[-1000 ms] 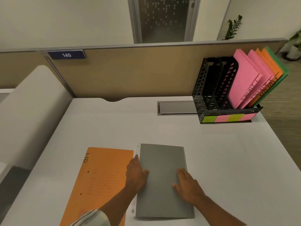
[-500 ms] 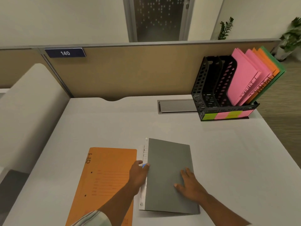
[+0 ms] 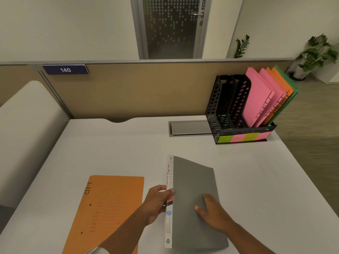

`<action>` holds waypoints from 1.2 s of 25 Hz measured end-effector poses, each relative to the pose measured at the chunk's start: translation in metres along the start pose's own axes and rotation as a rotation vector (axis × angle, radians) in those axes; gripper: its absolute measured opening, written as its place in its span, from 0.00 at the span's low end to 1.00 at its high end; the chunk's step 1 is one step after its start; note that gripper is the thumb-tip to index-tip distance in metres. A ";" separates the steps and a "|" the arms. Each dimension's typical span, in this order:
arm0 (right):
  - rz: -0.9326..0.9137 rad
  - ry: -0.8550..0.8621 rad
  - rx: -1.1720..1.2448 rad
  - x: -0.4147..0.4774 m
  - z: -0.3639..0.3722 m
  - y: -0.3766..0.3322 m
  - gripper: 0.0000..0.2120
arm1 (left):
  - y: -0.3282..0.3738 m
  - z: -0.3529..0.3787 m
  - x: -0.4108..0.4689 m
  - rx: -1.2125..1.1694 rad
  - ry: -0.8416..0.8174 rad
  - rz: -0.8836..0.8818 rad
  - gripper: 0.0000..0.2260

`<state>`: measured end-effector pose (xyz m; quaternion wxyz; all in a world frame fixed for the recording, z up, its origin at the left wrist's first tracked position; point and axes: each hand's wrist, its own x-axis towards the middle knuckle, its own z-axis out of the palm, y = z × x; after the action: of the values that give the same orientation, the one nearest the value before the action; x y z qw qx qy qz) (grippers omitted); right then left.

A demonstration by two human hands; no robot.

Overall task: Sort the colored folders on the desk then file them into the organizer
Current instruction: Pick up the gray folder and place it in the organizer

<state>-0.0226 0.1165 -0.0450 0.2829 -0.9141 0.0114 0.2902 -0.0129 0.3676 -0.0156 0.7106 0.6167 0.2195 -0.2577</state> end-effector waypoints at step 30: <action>-0.543 0.773 0.282 0.017 -0.360 -0.066 0.46 | 0.205 0.324 0.061 0.108 0.381 0.876 0.22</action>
<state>0.1922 -0.0141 0.2217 0.4443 -0.8777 -0.0842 -0.1587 0.1631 0.0630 0.1487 0.6665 0.7235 0.0517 0.1722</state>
